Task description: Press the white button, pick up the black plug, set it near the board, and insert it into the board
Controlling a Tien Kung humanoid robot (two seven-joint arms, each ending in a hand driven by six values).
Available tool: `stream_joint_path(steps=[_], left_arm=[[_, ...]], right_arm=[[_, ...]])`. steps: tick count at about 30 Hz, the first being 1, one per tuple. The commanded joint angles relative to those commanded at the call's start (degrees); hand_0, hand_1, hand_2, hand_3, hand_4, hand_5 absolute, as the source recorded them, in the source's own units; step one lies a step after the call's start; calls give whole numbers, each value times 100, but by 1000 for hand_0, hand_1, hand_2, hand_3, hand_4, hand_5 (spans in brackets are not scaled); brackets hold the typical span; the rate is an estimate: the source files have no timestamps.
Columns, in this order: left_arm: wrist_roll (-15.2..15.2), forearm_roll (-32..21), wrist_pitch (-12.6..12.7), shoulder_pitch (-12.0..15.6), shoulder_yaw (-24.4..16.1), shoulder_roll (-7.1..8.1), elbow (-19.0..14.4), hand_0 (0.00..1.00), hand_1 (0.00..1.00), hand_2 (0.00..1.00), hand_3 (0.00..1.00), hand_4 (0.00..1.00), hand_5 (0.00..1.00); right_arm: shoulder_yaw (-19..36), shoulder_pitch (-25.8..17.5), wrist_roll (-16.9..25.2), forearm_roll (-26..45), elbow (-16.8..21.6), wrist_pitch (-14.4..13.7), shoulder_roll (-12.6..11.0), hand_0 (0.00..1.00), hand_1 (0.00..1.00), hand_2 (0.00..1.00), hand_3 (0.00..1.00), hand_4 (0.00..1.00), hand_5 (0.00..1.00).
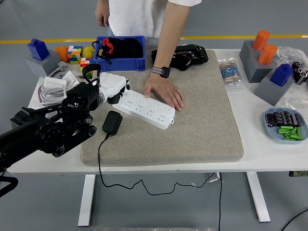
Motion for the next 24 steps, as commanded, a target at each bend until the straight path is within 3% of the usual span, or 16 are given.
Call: stream_joint_path(steps=[3,4,9,10,15,16,21,22,24], left_arm=[[49,-9,-21,108,-256,67,-235,50,15,116,687,2,2],[62,-30,-31,183,-376,104,-345,155,213,319,669,438,2],[173,-206,-67,688,-977,317,-943,155,213,319,669,438,2],[217,-274,-91,795,-1086,362,-1053,338,580,620,774,794,129],[501,-738,-181,1528,-1814,558,-1653,338,580,620,774,794,129],[509,-827,-174,1676,-1948,596,-1759,903,961,946,916,967,495],[494,-1043,-141,2344,-2499,709,-2095,903,961,946,916,967,495],[503,-1000,-138,2459,-2578,707,-2121,919,979,984,976,998,659],[497,-953,-99,2652,-2682,691,-2157,919,979,984,976,998,659]], right_arm=[[8,-3,1,-9,3,0,6,640,574,599,543,645,324],[16,-3,0,-15,5,1,9,639,574,599,543,645,326],[39,-21,2,-30,13,0,22,639,574,599,543,645,326],[37,-25,1,-32,10,1,22,638,573,599,543,645,326],[38,-40,0,-39,6,3,22,638,573,599,543,645,326],[40,-37,0,-42,10,5,23,640,575,599,543,645,324],[53,-21,5,-55,24,2,32,640,575,599,543,645,324],[48,-18,4,-55,23,2,34,641,576,599,544,645,325],[40,-13,2,-55,22,5,37,641,576,599,544,645,325]])
